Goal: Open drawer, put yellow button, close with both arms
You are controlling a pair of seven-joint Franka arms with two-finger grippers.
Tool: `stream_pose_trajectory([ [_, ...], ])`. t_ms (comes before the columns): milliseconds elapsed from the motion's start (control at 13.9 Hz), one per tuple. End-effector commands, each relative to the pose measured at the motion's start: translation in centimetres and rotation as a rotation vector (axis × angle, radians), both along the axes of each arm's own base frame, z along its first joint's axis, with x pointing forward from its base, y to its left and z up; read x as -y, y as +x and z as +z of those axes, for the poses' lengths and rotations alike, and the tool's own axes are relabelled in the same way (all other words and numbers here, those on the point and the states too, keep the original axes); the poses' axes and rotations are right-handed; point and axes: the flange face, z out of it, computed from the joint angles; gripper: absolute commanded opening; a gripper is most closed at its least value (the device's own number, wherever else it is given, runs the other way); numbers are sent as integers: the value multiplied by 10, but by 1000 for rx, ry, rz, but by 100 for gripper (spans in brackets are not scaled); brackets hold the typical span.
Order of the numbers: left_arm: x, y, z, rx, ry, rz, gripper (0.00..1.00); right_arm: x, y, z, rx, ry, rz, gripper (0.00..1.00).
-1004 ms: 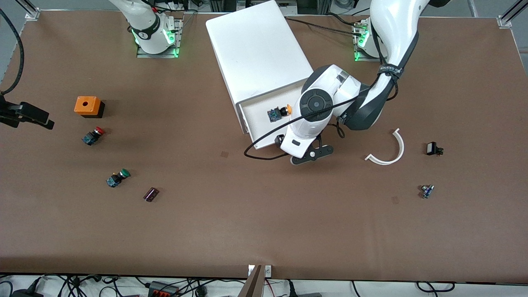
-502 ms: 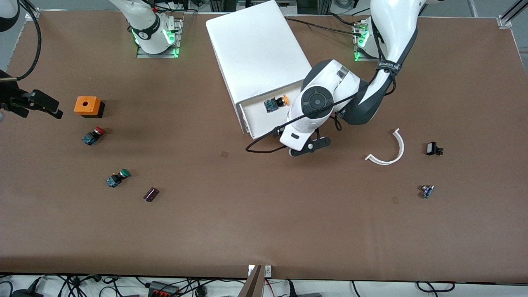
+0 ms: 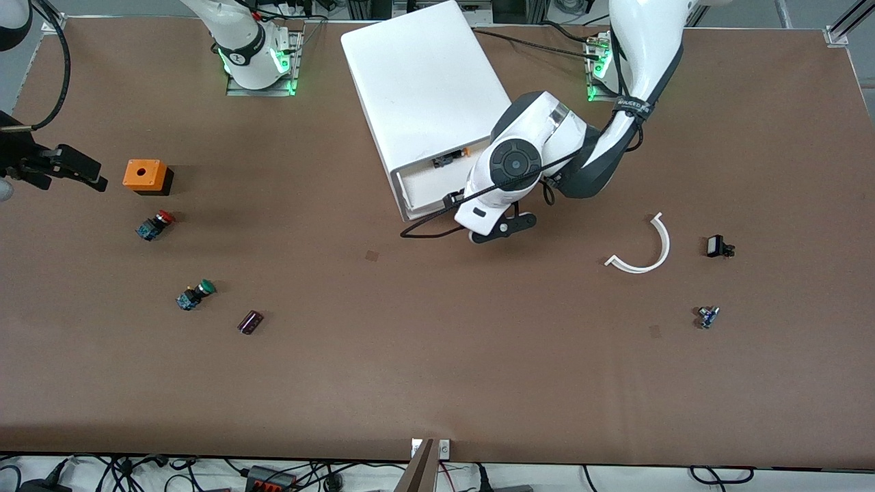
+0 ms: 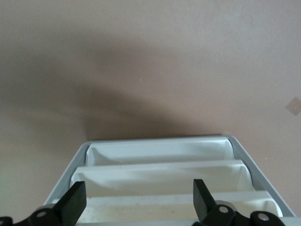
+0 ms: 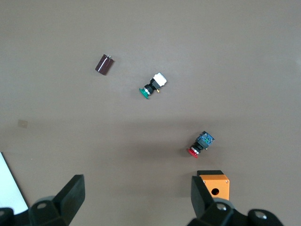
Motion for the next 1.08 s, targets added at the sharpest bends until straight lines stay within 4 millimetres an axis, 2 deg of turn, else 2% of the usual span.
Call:
stream_pose_trajectory([
  [0,-1,-17,7,-62,-18,-12,100,-2,-1,4,-9,-15,27,100],
  [287,7,-31,4,-94,-16,-42,100,-7,-2,2,-27,-12,33,100],
  [502,10,-37,-2,-106,-10,-53,100,-9,-2,3,-25,-13,37,100],
  [1004,17,-46,0,-119,-10,-76,100,-10,-2,3,-24,-13,28,100],
])
